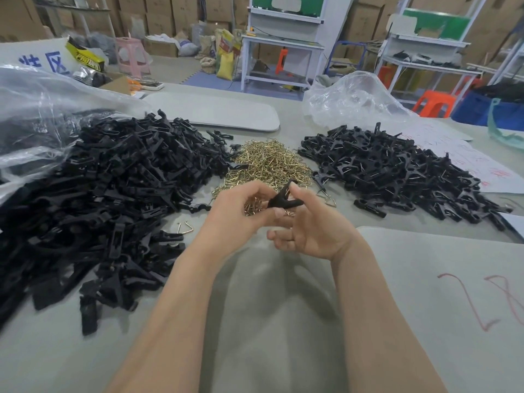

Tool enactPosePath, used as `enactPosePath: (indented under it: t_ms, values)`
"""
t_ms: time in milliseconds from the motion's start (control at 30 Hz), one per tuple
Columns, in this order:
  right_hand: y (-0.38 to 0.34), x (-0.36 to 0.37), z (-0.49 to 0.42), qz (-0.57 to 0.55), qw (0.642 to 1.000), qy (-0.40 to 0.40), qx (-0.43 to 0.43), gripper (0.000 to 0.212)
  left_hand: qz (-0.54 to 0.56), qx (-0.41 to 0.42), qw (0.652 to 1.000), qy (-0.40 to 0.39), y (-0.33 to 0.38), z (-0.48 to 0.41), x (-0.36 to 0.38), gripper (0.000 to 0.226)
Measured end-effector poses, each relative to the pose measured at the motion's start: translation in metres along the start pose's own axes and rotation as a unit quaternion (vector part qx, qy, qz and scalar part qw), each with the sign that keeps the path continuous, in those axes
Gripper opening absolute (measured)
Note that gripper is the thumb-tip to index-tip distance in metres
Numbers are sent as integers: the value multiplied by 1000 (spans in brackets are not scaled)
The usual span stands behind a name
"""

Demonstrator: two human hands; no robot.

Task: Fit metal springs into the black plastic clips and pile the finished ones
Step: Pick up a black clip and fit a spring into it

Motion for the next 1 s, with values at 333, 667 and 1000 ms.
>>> enactPosePath:
  t_ms: [333,667,1000]
  values:
    - [6,1,-8,3,999,-25,-28,40,-37,45,998,-16,5,0,2,31]
    - [8,3,-13,49,998,48,-18,67,-27,-6,1000,-3,-2,-1,0,18]
    - [-14,-5,-10,180,827,444,-294,33,-189,-67,977,74,-11,-4,0,44]
Point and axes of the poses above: each hand's wrist, its own z-axis away from the middle knuckle, its own x-axis out of the palm, y = z × x, the point moved 1 cm from there along -z, towards the middle knuckle, and after that the axes turned 2 degrees about -y, right-handed, at the moved point
